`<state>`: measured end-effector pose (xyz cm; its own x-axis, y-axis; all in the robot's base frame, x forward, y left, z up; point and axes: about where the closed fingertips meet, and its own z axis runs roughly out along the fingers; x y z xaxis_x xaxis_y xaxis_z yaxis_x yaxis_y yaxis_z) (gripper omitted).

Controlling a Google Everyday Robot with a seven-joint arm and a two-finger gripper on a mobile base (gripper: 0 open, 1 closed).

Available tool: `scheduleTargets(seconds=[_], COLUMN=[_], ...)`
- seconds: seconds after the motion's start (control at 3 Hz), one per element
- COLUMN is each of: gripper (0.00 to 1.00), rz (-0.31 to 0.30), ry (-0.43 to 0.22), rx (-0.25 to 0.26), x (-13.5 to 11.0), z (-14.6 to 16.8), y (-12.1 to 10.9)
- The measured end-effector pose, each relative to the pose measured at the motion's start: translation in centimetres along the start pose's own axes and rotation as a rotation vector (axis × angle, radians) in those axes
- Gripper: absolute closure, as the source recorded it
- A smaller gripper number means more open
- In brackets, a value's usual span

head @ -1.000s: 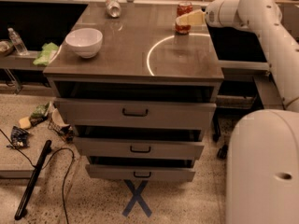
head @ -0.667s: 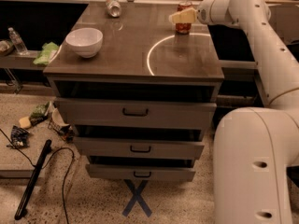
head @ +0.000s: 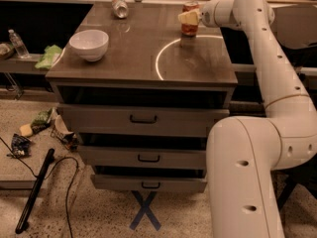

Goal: Move coke can near white bowl

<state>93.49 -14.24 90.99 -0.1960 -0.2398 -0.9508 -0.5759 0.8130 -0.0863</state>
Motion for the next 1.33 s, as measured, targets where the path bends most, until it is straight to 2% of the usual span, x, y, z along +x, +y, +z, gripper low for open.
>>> scheduleTargets(seconds=[0.33,0.67,1.0,1.33], gripper=[0.72,1.00,0.97,0.67], rz=[-0.027,-0.100,-0.164,-0.158], ry=[-0.003,-0.035,-0.036,-0.021], rx=[-0.047,-0.148,-0.270,-0.324], x=[0.6,-0.9,-2.6,-3.1], z=[0.1,-3.0,-6.7,-9.5], y=[0.6,2.4,5.8,8.9])
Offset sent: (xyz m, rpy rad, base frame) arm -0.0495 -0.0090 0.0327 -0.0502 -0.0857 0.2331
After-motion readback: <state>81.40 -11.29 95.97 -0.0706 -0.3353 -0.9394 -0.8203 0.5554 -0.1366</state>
